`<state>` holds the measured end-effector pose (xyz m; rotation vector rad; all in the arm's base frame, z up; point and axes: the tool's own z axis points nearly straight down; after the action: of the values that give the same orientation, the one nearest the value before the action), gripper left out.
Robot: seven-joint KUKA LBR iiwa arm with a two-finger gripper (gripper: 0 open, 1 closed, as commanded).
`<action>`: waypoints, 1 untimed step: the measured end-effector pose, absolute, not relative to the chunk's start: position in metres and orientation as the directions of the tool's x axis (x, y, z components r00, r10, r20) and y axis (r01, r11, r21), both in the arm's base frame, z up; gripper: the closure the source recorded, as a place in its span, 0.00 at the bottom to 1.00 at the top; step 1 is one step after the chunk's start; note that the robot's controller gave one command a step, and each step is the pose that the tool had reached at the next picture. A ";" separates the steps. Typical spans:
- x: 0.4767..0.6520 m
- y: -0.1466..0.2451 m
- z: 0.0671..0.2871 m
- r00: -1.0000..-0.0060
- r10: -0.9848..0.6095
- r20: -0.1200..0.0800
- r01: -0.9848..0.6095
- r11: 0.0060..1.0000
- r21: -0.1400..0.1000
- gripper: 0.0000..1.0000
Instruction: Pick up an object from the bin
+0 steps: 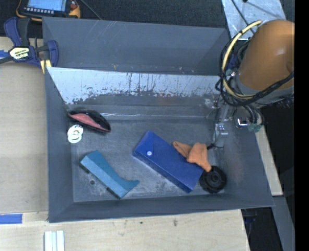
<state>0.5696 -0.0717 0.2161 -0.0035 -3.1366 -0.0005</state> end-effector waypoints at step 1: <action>0.571 -0.071 0.221 -1.000 0.000 -0.004 0.000 1.000 -0.001 0.00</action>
Offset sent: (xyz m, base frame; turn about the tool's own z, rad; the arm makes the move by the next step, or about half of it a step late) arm 0.0206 -0.0208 -0.1461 0.1525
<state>0.5711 -0.0714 0.2211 -0.0005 -3.1455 0.0009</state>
